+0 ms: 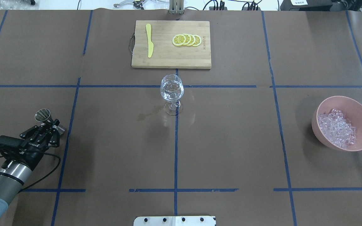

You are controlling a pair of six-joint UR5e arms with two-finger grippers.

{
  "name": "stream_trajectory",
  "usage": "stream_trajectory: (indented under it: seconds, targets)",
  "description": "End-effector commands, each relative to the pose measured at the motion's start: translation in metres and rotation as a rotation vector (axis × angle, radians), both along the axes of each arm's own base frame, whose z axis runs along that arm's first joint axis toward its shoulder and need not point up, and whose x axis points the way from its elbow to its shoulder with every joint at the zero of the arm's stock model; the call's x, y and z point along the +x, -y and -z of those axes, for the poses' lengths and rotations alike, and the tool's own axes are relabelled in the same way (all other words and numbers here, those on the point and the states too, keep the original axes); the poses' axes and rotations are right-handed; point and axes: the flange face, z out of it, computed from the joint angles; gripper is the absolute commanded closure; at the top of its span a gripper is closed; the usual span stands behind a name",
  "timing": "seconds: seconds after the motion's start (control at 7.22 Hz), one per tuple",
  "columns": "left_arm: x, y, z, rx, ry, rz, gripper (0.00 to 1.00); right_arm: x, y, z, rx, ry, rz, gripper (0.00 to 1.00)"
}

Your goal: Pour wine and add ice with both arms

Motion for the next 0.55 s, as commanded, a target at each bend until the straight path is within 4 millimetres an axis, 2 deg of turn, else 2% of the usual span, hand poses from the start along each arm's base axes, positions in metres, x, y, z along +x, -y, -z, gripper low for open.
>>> stream_trajectory:
  seconds: [0.0,0.14,0.42]
  targets:
    - [-0.001,0.000,0.001,0.008,0.000,0.032,1.00,0.001,0.000,0.000,0.001,0.000,-0.001,0.00]
    - [-0.001,0.001,0.001,0.009,0.002,0.033,1.00,0.001,0.000,0.001,0.003,0.000,-0.001,0.00]
    - [0.016,0.003,0.006,0.010,-0.006,0.033,1.00,0.001,0.000,0.000,0.001,0.000,-0.001,0.00]
